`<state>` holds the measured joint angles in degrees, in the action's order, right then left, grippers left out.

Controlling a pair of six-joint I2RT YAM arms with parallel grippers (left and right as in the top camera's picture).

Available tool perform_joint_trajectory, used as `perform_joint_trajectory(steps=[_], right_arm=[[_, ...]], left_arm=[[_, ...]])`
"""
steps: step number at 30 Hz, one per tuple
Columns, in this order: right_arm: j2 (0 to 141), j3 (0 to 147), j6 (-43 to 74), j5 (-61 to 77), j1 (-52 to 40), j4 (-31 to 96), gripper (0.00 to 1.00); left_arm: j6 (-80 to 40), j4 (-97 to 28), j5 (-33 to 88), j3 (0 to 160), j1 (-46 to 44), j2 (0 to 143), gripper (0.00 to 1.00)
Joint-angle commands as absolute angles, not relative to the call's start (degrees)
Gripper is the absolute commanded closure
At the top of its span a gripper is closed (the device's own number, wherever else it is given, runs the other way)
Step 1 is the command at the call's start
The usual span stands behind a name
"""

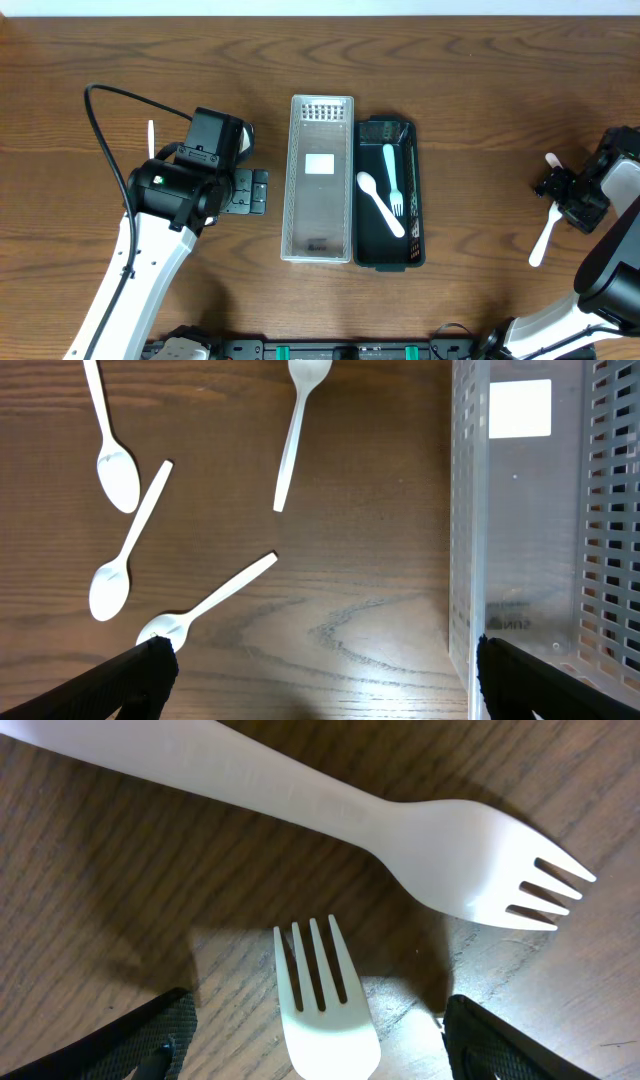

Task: Pack container
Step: 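Grasp the second white fork on the right with the right gripper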

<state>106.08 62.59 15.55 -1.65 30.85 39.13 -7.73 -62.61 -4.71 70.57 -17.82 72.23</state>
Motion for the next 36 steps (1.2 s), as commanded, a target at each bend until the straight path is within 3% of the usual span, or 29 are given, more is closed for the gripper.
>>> perform_joint_trajectory(steps=[1,12,24,33,36], right_arm=[[106.8,62.0,14.1,-1.5,31.4,38.9,0.18],[109.4,61.8,14.1,-1.4,31.4,39.2,0.19],[109.4,61.8,14.1,-1.4,31.4,39.5,0.67],[109.4,61.8,14.1,-1.2,31.4,39.3,0.83],[109.4,61.8,14.5,-1.0,31.3,39.2,0.94]], left_arm=[[-8.4,-62.7,-5.2,71.1,-17.6,72.3,0.02],[-8.4,-62.7,-5.2,71.1,-17.6,72.3,0.02],[-8.4,-62.7,-5.2,71.1,-17.6,72.3,0.02],[-8.4,-62.7,-5.2,71.1,-17.6,72.3,0.02],[-8.4,-62.7,-5.2,71.0,-17.6,72.3,0.02]])
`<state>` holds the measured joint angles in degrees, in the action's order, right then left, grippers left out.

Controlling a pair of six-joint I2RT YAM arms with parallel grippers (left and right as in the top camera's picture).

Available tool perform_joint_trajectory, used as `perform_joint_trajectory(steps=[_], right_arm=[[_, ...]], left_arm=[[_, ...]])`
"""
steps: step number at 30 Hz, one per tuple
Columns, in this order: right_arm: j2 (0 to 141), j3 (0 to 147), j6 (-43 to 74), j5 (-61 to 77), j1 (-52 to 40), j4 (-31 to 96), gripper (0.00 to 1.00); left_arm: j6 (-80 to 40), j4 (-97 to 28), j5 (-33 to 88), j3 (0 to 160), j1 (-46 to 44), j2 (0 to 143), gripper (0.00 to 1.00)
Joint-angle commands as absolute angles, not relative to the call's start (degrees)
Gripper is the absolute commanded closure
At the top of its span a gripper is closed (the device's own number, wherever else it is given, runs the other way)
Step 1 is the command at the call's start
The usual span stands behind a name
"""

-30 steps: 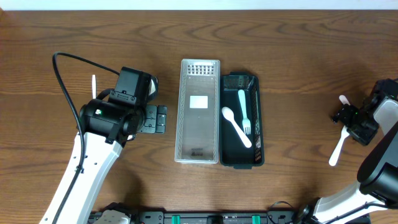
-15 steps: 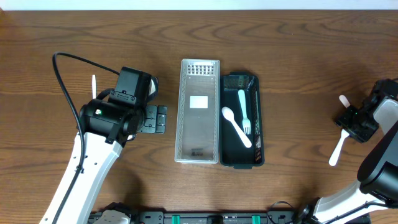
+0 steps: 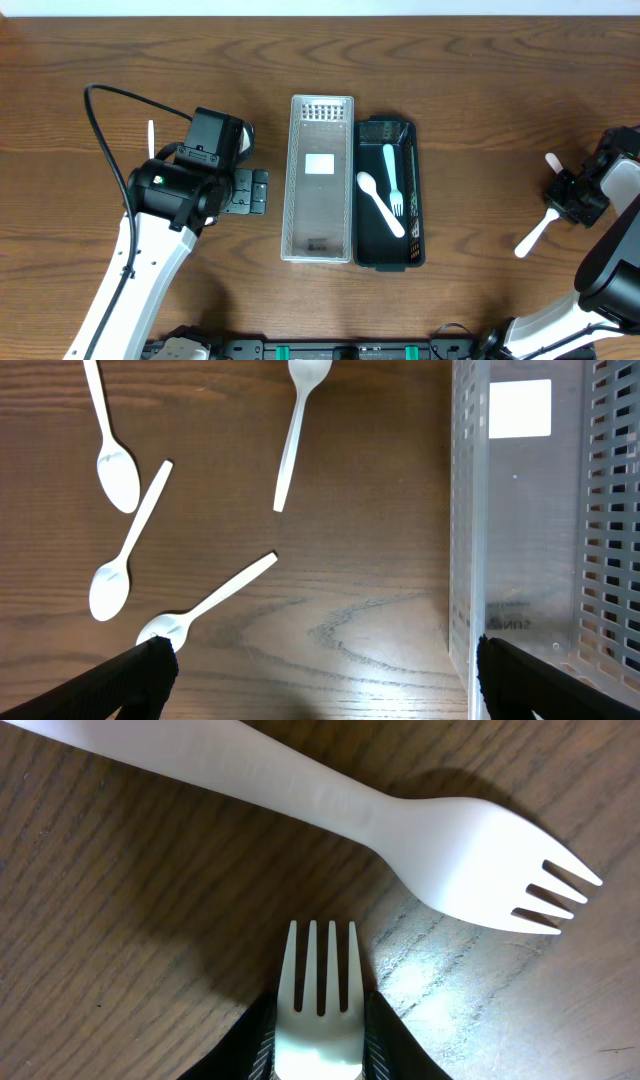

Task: Pack container
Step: 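Grasp the second white fork on the right with the right gripper, then drop the second white fork into the black basket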

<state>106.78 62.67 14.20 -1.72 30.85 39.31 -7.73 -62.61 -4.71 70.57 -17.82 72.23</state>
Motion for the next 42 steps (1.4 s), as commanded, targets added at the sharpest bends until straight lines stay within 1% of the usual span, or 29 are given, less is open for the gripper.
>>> perform_joint_trajectory(steps=[1,4,10,19,24,29,32,38,40,42], right_arm=[[109.4,61.8,14.6,-0.8,31.2,39.2,0.95],[109.0,62.3,14.6,1.9,29.8,40.1,0.99],[103.5,66.0,15.2,2.0,22.0,43.7,0.99],[90.7,77.6,17.1,2.0,2.4,49.9,0.99],[89.5,81.1,21.2,2.0,-8.3,52.2,0.99],[91.6,80.6,24.5,1.8,-17.2,52.5,0.99],[94.9,80.5,25.3,1.2,-21.0,52.6,0.99],[105.3,80.4,25.9,1.3,-25.7,52.2,0.98],[108.6,80.4,25.9,1.3,-26.5,51.7,0.98],[111.6,80.4,25.9,1.3,-27.1,51.0,0.94]], left_arm=[[-8.4,-62.7,-5.2,71.1,-17.6,72.3,0.02],[-8.4,-62.7,-5.2,71.1,-17.6,72.3,0.02],[-8.4,-62.7,-5.2,71.1,-17.6,72.3,0.02],[-8.4,-62.7,-5.2,71.1,-17.6,72.3,0.02],[-8.4,-62.7,-5.2,71.1,-17.6,72.3,0.02],[-8.4,-62.7,-5.2,71.0,-17.6,72.3,0.02],[-8.4,-62.7,-5.2,71.0,-17.6,72.3,0.02],[-8.4,-62.8,-5.2,71.0,-17.6,72.3,0.02],[-8.4,-62.8,-5.2,71.0,-17.6,72.3,0.02],[-8.4,-62.8,-5.2,71.0,-17.6,72.3,0.02]])
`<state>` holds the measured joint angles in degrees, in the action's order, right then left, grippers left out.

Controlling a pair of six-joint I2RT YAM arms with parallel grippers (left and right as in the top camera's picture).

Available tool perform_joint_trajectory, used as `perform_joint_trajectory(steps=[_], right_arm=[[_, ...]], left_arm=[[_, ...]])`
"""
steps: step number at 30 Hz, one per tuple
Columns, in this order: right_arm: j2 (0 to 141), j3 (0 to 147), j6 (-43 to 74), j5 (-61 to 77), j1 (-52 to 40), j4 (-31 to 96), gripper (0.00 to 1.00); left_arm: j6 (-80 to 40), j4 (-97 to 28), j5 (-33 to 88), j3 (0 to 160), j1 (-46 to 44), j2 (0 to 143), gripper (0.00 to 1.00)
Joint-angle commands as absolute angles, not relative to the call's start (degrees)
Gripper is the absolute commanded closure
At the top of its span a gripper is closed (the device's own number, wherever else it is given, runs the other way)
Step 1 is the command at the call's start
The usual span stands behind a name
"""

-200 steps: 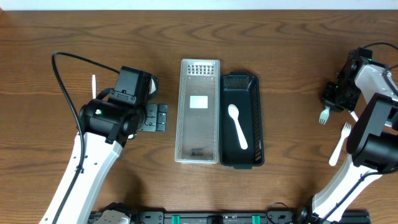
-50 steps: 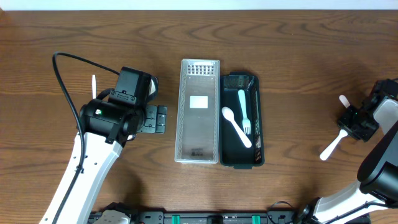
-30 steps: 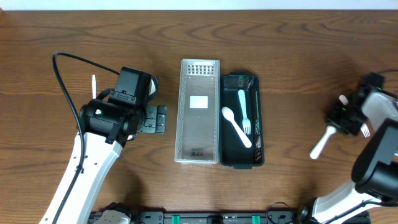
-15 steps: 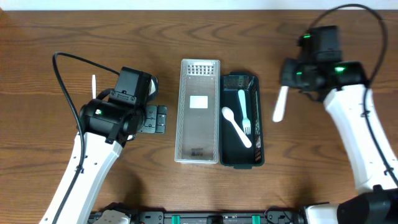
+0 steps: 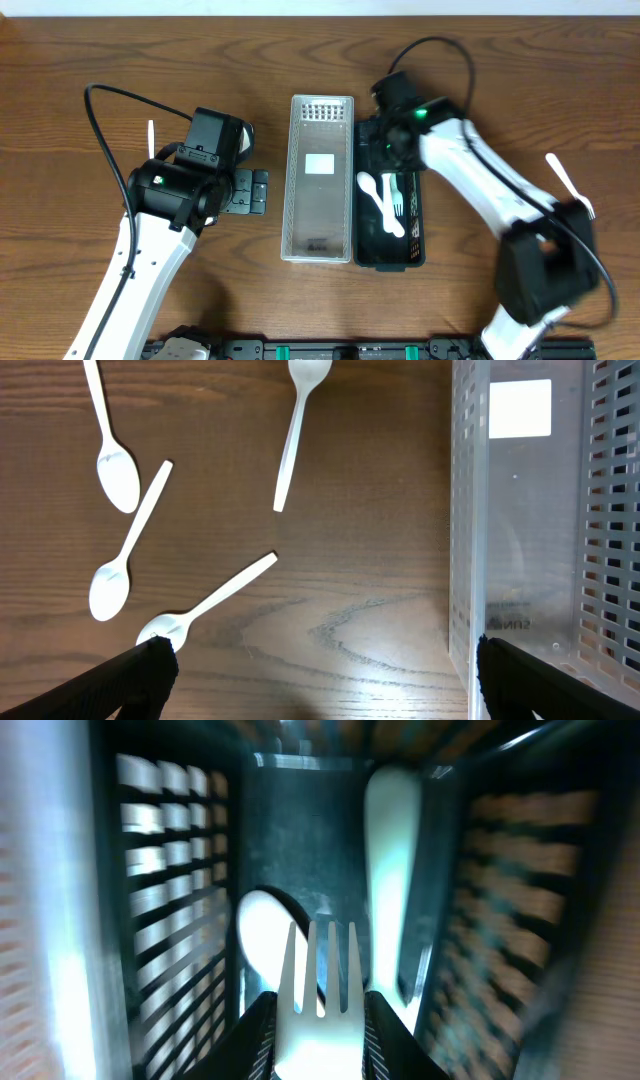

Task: Pack container
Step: 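Drop the second white fork into the black basket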

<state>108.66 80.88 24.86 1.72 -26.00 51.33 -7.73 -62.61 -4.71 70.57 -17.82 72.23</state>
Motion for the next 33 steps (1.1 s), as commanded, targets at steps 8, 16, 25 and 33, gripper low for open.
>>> perform_joint_trajectory(steps=[8,16,25,33], right_arm=[[113.5,80.9,24.4,1.8,-27.6,49.7,0.48],[105.7,91.5,17.5,-0.2,-25.8,56.2,0.36],[92.7,100.6,6.7,-9.2,-9.5,61.3,0.17],[94.5,97.6,-19.9,-6.7,14.2,64.9,0.01]], left_arm=[[-8.4,-62.8,-5.2,71.0,-17.6,72.3,0.02],[-8.4,-62.8,-5.2,71.0,-17.6,72.3,0.02],[-8.4,-62.8,-5.2,71.0,-17.6,72.3,0.02],[-8.4,-62.8,-5.2,71.0,-17.6,72.3,0.02]])
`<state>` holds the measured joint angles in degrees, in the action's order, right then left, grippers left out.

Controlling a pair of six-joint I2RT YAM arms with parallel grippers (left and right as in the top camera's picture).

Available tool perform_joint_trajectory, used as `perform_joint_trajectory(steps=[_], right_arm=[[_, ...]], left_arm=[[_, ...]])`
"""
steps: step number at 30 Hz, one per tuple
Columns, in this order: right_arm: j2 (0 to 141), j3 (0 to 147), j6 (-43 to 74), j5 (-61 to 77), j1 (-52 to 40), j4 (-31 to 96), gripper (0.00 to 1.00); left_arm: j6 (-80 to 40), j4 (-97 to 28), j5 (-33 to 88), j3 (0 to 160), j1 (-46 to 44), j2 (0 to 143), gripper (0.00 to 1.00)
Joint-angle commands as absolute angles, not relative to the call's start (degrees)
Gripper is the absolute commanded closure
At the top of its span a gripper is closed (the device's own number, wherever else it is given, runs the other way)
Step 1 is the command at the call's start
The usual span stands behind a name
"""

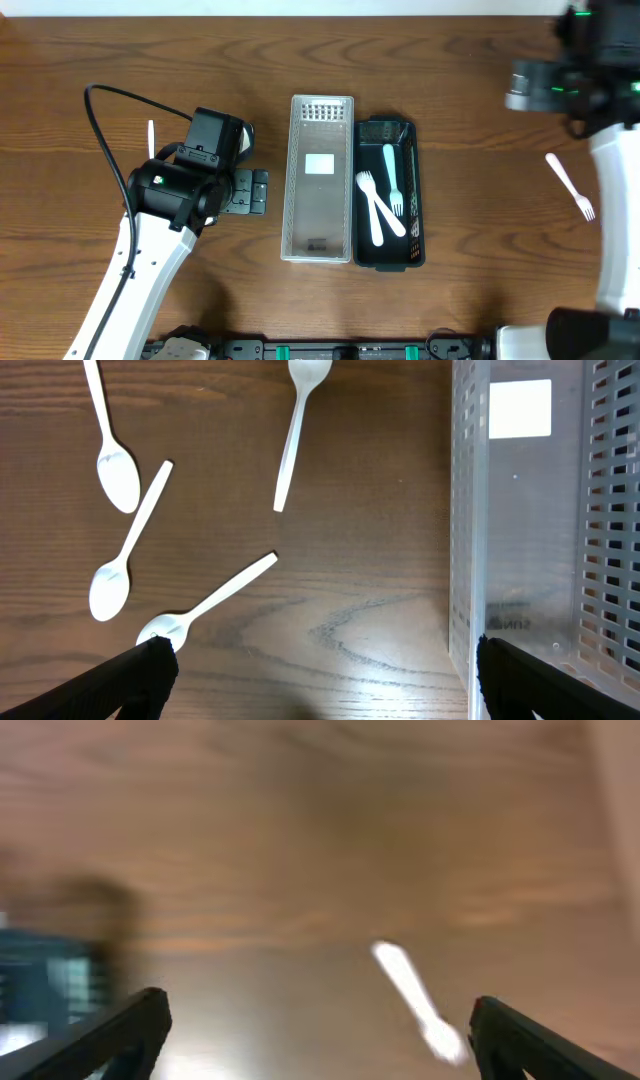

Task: Pack container
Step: 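Drop the second white fork into the black basket, then grasp the last white fork at the right edge with the right gripper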

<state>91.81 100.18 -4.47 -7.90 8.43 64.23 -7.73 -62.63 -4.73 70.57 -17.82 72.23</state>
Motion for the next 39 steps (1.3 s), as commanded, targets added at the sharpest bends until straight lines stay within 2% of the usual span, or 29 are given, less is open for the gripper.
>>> perform_joint_trajectory(steps=[1,7,14,30,39], right_arm=[[95.3,97.0,-22.1,-5.6,16.3,65.0,0.01],[101.1,93.0,-34.6,0.1,25.8,64.4,0.05],[108.3,88.7,-34.4,3.6,31.0,59.8,0.03],[117.3,84.2,-37.4,0.1,35.9,54.6,0.03],[118.3,84.2,-37.4,0.3,39.9,54.3,0.08]], left_arm=[[-8.4,-62.8,-5.2,71.0,-17.6,72.3,0.02],[-8.4,-63.4,-5.2,71.0,-17.6,72.3,0.02],[-8.4,-64.2,-5.2,71.0,-17.6,72.3,0.02],[-8.4,-64.2,-5.2,71.0,-17.6,72.3,0.02],[-8.4,-64.2,-5.2,71.0,-17.6,72.3,0.02]])
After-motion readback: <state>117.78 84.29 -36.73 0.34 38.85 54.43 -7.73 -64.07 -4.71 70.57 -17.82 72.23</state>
